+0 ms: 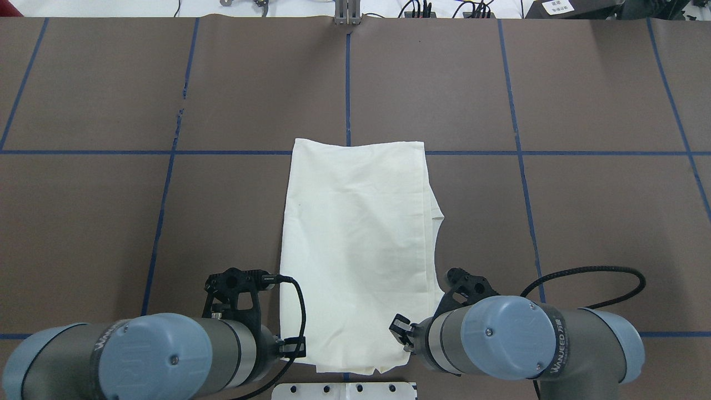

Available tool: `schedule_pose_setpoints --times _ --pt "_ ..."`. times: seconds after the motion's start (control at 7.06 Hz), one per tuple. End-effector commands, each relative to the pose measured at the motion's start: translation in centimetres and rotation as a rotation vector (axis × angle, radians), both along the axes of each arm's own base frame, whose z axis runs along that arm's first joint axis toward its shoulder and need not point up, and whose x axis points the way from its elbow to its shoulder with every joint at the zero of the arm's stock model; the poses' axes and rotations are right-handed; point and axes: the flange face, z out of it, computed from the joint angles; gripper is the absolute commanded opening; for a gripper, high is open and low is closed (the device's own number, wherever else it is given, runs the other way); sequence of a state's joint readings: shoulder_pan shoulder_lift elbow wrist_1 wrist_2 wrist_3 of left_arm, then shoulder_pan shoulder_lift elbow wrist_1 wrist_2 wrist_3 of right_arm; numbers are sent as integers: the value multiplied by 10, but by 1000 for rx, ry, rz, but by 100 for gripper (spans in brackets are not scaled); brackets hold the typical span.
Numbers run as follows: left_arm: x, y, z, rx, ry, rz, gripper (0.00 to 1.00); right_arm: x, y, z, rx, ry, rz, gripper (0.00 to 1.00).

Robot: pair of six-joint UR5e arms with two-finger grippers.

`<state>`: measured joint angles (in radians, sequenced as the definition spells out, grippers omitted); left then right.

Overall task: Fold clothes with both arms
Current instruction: 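Pull the near edge toward the robot and lift it with both grippers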

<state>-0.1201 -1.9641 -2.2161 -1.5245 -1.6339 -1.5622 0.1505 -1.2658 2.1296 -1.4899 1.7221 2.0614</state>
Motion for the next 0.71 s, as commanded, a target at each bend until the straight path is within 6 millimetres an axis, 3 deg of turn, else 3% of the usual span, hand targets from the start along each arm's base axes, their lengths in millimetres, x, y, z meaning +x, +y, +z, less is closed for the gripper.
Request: schedule_pose_setpoints --times 0.0,0.14,0.28,0.57 --pt "3 15 -7 -3 -1 38 0 6 -17 -6 12 -15 34 0" --pt "8 10 -10 11 4 31 0 16 -41 -5 12 -12 77 0" --pt "7 -12 -25 61 44 16 0 26 -64 -4 32 -8 111 0" --pt "-1 -97 -34 121 22 -97 0 33 -127 -5 74 14 183 0"
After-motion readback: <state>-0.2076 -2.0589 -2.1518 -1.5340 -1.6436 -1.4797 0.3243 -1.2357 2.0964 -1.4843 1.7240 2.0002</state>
